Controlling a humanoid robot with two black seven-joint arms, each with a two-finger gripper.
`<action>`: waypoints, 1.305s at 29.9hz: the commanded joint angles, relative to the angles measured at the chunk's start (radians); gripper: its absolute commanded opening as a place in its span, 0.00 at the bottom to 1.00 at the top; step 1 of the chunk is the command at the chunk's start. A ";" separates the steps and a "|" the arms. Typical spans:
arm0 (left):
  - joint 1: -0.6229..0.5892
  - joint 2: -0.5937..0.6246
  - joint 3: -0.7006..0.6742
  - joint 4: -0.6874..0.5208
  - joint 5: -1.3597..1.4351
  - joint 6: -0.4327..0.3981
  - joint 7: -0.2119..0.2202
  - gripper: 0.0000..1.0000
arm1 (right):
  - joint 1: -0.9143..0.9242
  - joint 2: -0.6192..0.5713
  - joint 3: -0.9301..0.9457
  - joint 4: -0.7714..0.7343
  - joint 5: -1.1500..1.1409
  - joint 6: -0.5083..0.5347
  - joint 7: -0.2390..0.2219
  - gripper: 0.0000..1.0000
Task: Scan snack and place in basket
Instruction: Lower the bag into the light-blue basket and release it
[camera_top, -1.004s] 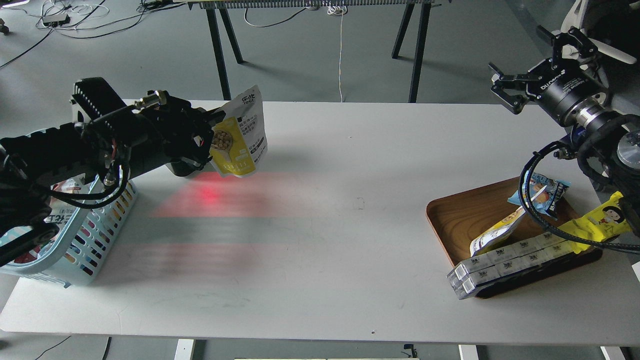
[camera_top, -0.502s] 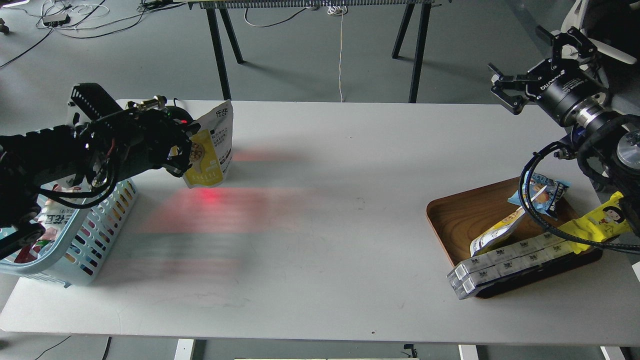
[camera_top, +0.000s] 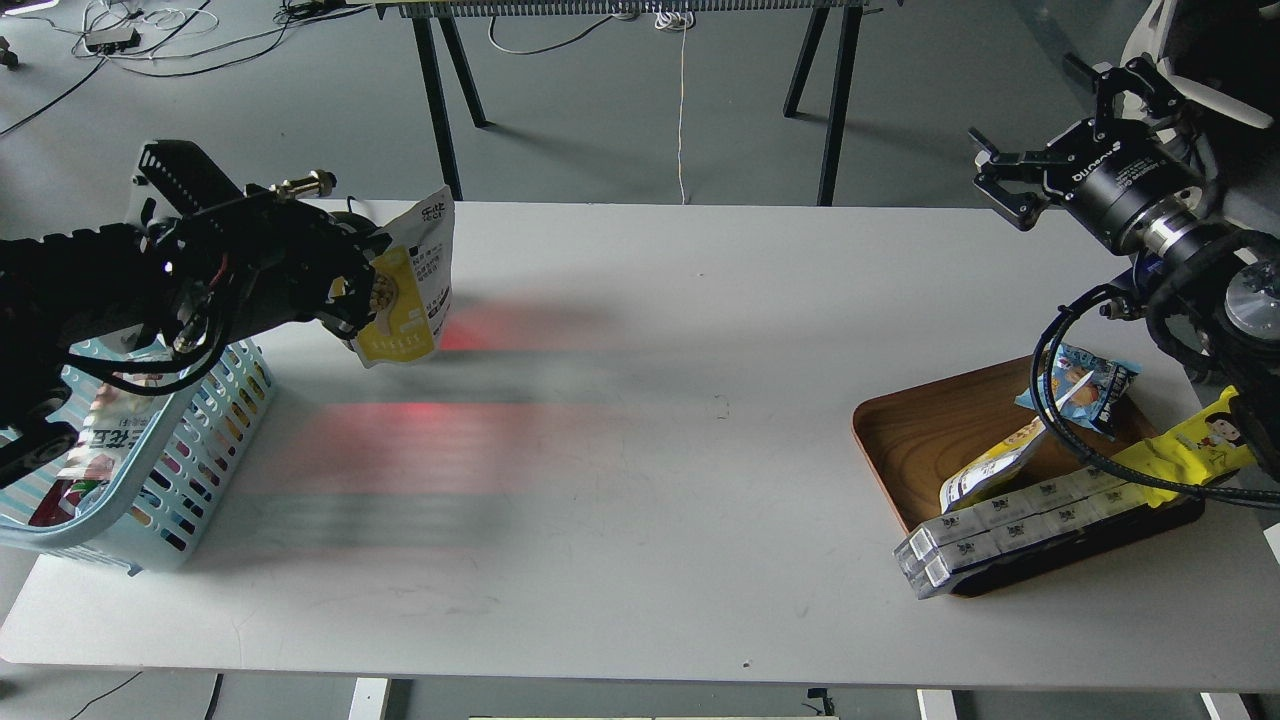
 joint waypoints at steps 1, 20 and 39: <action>-0.024 -0.006 0.000 -0.002 0.000 -0.021 0.000 0.01 | 0.000 0.000 0.000 0.000 0.000 0.000 0.000 0.99; -0.087 0.080 -0.169 -0.008 -0.089 -0.050 -0.063 0.01 | 0.001 0.000 0.001 0.000 0.000 0.000 0.000 0.99; -0.083 0.511 -0.100 0.165 -0.299 0.261 -0.299 0.01 | 0.011 0.006 0.001 0.006 -0.002 0.000 0.000 0.99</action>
